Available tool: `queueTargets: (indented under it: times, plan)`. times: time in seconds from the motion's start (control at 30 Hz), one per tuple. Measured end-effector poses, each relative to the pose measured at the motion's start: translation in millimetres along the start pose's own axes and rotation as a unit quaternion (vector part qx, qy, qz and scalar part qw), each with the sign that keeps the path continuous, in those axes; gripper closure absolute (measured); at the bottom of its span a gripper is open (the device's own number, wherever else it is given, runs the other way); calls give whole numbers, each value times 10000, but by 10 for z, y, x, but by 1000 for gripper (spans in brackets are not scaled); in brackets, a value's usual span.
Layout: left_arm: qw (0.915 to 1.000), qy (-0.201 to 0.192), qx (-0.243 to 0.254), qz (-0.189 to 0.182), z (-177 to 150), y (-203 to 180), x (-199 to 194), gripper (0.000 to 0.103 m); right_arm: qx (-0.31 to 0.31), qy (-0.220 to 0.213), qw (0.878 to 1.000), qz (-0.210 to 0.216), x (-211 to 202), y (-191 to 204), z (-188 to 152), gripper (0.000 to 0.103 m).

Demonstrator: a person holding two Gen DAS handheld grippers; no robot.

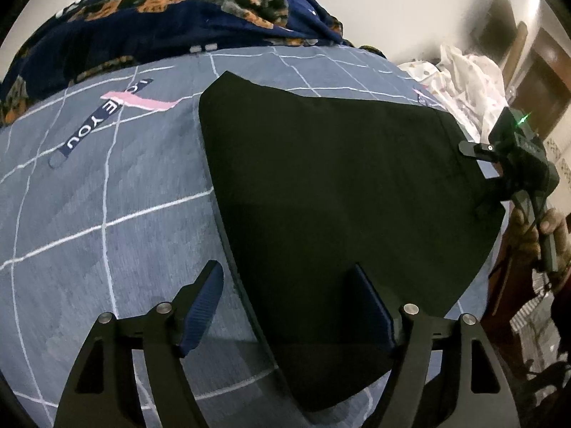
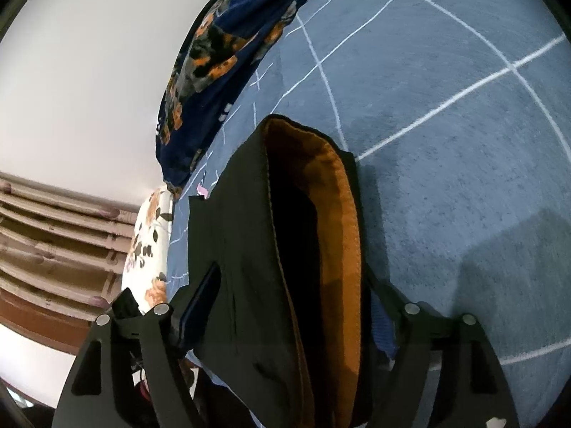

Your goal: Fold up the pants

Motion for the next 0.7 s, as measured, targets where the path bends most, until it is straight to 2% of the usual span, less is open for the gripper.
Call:
queueTargets:
  times: [0.47, 0.7]
  plan:
    - [9986, 34, 409, 328, 116, -83, 90, 20, -193, 243, 9995, 25, 18, 8, 34, 32]
    - [9988, 107, 400, 255, 183, -63, 173, 17, -255, 248, 9994, -14, 29, 29, -11, 31]
Point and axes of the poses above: each gripper's, at about its wrist camera, not at the fingertips, and x roughly the way its jaws point, y to its left, z to its top, the point moved 2 cm from there along x, roughly the way its jaws point, and after that the axes turned 9 degrees about x, right-handed, at the moved point
